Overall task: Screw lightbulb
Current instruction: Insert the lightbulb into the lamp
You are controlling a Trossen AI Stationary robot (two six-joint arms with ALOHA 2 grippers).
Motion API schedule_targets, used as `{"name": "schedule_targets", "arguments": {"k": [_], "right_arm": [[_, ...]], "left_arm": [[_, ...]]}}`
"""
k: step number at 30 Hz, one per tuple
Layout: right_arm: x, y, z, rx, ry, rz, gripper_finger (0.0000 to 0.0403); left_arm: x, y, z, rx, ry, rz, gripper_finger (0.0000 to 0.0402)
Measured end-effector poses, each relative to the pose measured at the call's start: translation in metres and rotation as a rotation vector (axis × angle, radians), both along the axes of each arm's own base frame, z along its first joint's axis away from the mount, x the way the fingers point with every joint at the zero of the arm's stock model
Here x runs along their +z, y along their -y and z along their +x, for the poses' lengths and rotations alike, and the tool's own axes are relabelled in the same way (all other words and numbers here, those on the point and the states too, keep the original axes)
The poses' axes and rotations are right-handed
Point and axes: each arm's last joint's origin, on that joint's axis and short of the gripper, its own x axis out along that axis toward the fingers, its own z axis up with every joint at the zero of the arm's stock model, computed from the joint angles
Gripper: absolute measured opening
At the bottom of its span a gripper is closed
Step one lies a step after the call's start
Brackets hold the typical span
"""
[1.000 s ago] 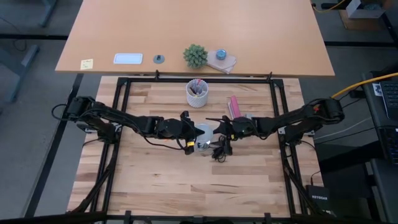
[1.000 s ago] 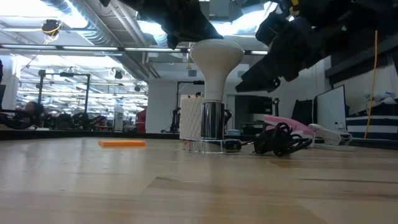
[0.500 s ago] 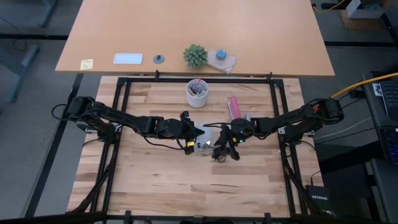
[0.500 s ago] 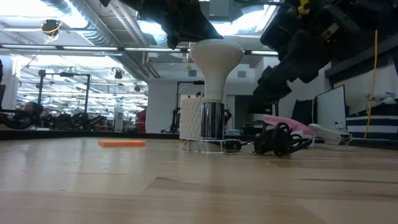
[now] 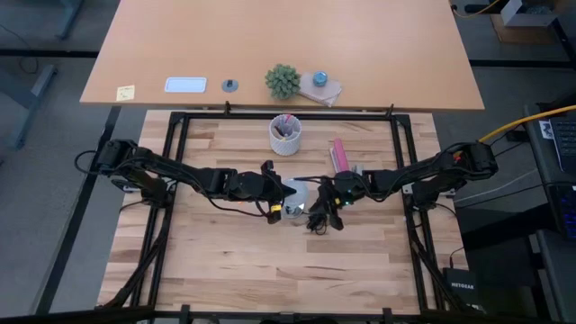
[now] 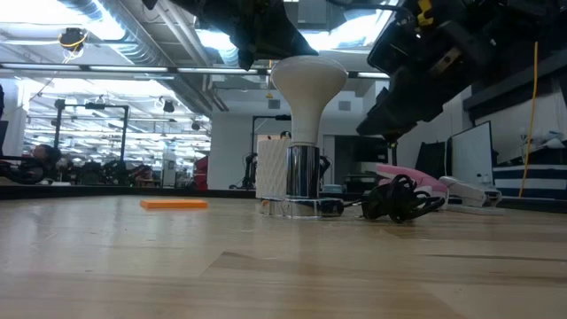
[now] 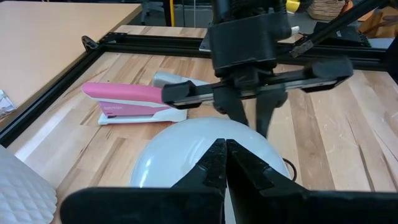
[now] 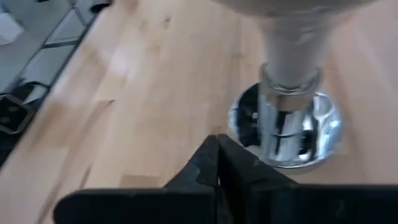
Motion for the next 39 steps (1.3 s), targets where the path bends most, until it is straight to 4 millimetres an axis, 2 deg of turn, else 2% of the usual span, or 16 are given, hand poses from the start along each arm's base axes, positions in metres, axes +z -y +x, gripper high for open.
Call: {"name": "schedule_targets", "arguments": {"k": [6, 12, 17, 22, 27, 32, 39], "right_arm": [[0.001, 0.001, 0.001, -0.036, 0.009, -0.023, 0.0032], [0.006, -0.007, 0.002, 0.024, 0.084, -0.067, 0.0006], [0.019, -0.017, -0.002, 0.07, 0.15, -0.08, 0.0014], [0.034, -0.023, -0.008, 0.098, 0.215, -0.088, 0.0005], [0.049, -0.018, -0.014, -0.018, 0.281, -0.156, 0.001], [0.058, -0.012, -0.014, -0.175, 0.346, -0.302, 0.0004], [0.066, -0.011, -0.012, -0.195, 0.432, -0.388, 0.0005]], "left_arm": [[0.0, 0.0, 0.0, 0.0, 0.0, 0.0, 0.0001], [0.0, 0.0, 0.0, 0.0, 0.0, 0.0, 0.0001], [0.0, 0.0, 0.0, 0.0, 0.0, 0.0, 0.0001], [0.0, 0.0, 0.0, 0.0, 0.0, 0.0, 0.0001], [0.0, 0.0, 0.0, 0.0, 0.0, 0.0, 0.0001], [0.0, 0.0, 0.0, 0.0, 0.0, 0.0, 0.0001], [0.0, 0.0, 0.0, 0.0, 0.0, 0.0, 0.0001]]}}
